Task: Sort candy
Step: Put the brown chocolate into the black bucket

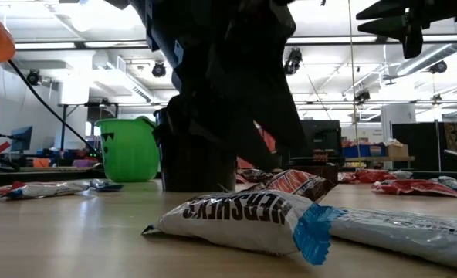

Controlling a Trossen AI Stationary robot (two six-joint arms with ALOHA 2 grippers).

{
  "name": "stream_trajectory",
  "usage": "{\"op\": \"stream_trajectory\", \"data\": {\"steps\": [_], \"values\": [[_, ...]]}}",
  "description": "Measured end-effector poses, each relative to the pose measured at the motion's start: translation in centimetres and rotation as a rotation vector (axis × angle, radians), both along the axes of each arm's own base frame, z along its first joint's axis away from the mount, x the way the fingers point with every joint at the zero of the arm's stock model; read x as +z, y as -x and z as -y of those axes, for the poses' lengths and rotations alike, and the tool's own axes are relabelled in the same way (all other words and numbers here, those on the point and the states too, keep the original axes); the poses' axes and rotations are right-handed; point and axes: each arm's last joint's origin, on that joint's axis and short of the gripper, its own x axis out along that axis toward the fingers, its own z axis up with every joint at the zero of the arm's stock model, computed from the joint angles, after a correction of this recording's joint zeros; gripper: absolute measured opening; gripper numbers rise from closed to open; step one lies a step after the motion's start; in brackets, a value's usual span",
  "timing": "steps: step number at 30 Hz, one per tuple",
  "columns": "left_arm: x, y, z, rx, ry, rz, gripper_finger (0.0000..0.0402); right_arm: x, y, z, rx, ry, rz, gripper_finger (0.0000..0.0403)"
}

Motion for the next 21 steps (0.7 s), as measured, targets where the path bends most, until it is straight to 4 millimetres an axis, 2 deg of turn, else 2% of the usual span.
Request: {"op": "stream_trajectory", "data": {"steps": [6, 21], "values": [[-1.5, -0.1, 0.3, -0.005, 0.022, -0.042, 0.0197, 0.0, 0.0, 0.0, 0.002, -0.014, 0.007, 0.0109], [-2.1, -0.3, 0.2, 0.001, 0.011, -0.047, 0.0197, -0.1, 0.0, 0.0, 0.005, -0.015, 0.003, 0.0109]]}}
